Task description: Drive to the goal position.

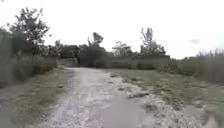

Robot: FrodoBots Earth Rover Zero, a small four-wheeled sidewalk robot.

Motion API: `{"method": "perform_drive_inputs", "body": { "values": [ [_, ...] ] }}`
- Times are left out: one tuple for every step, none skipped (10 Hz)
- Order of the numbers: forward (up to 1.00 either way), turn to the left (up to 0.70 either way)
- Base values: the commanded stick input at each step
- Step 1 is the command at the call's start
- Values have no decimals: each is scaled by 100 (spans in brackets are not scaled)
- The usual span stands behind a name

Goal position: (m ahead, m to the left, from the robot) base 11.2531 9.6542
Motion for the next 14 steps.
{"method": "perform_drive_inputs", "body": {
  "values": [
    [100,0],
    [100,0],
    [100,0],
    [100,0],
    [100,0],
    [100,0],
    [100,0],
    [100,0],
    [100,0],
    [100,0],
    [100,0],
    [100,0],
    [100,0],
    [100,0]
  ]
}}
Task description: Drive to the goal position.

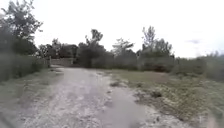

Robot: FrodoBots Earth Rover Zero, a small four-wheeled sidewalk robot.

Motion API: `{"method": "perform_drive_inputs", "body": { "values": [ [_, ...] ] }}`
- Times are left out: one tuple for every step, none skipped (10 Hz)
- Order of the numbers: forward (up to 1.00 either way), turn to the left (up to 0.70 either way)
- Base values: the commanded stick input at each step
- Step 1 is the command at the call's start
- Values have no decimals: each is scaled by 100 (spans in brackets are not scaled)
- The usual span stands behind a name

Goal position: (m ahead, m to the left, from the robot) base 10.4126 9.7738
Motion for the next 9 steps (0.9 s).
{"method": "perform_drive_inputs", "body": {
  "values": [
    [100,0],
    [100,0],
    [100,12],
    [100,39],
    [100,40],
    [100,40],
    [100,25],
    [100,10],
    [100,0]
  ]
}}
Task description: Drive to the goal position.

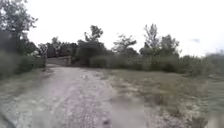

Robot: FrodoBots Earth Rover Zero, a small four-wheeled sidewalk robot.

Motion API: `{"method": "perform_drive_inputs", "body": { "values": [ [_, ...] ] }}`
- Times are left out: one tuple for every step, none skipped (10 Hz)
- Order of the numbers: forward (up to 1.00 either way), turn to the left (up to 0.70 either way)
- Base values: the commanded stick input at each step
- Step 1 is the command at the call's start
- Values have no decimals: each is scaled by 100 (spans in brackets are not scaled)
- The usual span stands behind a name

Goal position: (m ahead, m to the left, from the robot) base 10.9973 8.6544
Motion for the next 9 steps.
{"method": "perform_drive_inputs", "body": {
  "values": [
    [100,0],
    [100,0],
    [100,0],
    [100,0],
    [100,0],
    [100,0],
    [100,0],
    [100,0],
    [100,0]
  ]
}}
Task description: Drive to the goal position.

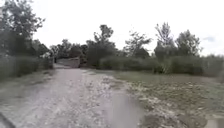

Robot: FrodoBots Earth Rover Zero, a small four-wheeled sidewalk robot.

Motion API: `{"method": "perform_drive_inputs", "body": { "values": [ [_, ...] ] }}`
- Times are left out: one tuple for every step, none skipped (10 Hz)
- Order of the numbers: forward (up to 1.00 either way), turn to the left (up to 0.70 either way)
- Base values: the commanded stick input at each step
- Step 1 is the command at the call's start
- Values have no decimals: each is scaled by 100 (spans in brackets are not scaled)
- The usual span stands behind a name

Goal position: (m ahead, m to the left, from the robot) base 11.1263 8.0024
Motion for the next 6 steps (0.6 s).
{"method": "perform_drive_inputs", "body": {
  "values": [
    [100,0],
    [100,0],
    [100,7],
    [100,25],
    [100,36],
    [100,40]
  ]
}}
